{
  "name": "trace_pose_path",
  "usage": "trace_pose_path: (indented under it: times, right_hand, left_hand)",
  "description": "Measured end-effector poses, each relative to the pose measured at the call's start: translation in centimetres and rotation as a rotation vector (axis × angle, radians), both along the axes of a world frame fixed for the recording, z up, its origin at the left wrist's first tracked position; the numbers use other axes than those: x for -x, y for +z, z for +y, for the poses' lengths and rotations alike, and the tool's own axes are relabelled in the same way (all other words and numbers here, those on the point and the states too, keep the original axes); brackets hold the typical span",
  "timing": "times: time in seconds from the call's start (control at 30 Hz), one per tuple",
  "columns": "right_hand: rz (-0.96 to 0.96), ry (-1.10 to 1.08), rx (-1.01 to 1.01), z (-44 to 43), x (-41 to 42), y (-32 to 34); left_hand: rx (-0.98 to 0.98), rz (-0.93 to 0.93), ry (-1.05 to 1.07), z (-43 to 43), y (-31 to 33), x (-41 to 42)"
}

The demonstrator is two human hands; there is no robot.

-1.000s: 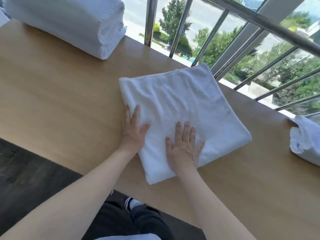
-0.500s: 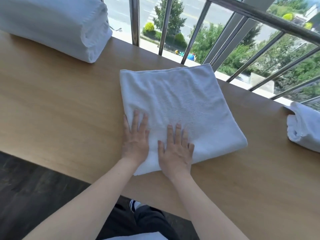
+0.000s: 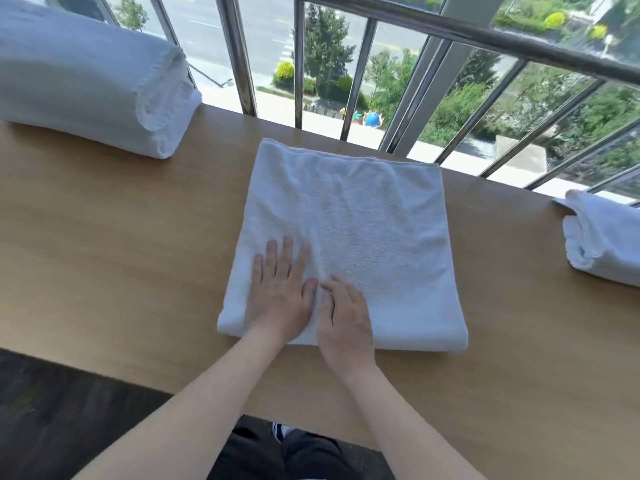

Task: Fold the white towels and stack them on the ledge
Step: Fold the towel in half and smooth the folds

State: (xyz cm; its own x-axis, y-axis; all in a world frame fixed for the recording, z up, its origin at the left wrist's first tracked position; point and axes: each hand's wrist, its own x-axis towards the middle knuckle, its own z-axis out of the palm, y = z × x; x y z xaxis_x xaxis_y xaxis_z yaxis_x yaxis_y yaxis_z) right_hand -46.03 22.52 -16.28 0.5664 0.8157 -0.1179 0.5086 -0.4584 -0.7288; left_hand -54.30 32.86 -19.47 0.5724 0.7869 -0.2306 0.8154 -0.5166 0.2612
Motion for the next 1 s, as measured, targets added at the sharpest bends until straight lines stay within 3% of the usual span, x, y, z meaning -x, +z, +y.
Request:
trace_pose_path:
  times: [0.17, 0.33, 0.43, 0.5, 0.57, 0.77, 1.0]
  right_hand:
    - [-0.012, -0.012, -0.022, -1.6, 0.6, -0.1]
    - [0.118, -0.12, -0.026, 0.4, -0.2, 0.3]
    - [-0.114, -0.026, -0.035, 1.4, -2.6, 0.0]
    - [-0.329, 0.112, 0.037, 2.1, -4.5, -0.9]
    - [-0.424, 0.225, 0.146, 2.7, -6.5, -2.1]
    - [-0.55, 0.237, 0.272, 6.1, -12.8, -3.6]
    - [-0.532, 0.132, 0.34, 10.6, -19.7, -3.9]
  left_hand:
    - [-0.023, 0.02, -0.113, 3.1, -0.4, -0.5]
    - [-0.008, 0.006, -0.139, 5.2, -0.3, -1.5]
    - [-0.032, -0.016, -0.071, 5.1, -0.3, -2.7]
    - [-0.07, -0.006, -0.007, 4.5, -0.4, -3.7]
    - [-0.117, 0.012, 0.033, 4.1, -0.7, -4.4]
    - [-0.156, -0.081, 0.036, 4.3, -0.9, -4.7]
    - [-0.233, -0.115, 0.029, 4.4, -1.6, -4.5]
